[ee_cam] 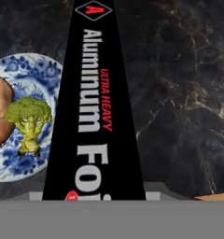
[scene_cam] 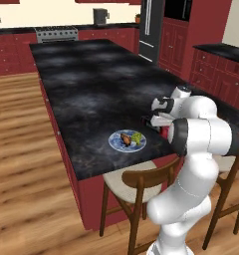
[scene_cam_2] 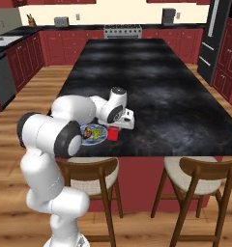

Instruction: Retrieve the tupperware and aluminum foil from the cabinet and place them on the dining counter near the plate with broccoli and potato to prepare for storing leftovers.

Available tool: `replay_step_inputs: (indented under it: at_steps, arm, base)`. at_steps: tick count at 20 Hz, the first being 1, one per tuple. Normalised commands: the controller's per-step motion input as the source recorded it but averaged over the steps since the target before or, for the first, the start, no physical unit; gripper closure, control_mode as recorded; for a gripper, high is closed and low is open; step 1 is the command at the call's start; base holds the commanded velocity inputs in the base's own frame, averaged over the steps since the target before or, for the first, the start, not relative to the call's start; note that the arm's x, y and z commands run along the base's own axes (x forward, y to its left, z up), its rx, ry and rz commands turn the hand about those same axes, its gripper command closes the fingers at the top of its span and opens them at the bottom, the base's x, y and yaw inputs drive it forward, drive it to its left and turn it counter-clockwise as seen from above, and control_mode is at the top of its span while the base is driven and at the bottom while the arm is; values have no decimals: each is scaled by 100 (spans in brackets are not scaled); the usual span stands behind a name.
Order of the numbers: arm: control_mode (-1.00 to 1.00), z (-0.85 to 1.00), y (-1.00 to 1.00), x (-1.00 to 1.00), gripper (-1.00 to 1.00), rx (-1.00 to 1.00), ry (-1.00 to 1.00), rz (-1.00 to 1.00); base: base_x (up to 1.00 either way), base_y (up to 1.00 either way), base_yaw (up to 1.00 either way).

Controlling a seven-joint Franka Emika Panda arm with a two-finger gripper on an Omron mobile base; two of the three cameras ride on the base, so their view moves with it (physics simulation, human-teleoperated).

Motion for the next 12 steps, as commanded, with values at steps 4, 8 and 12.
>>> replay_step_inputs:
  at_steps: [4, 8, 12]
  arm:
    - [-100, -53, 1, 61, 100, 0, 0, 9]
    - [-100, -54, 7, 62, 100, 0, 0, 6]
    - [-100, -35, 24, 58, -100, 0, 0, 2]
  base:
    - [0, 0, 0]
    - [0, 0, 0]
    - [0, 0, 0]
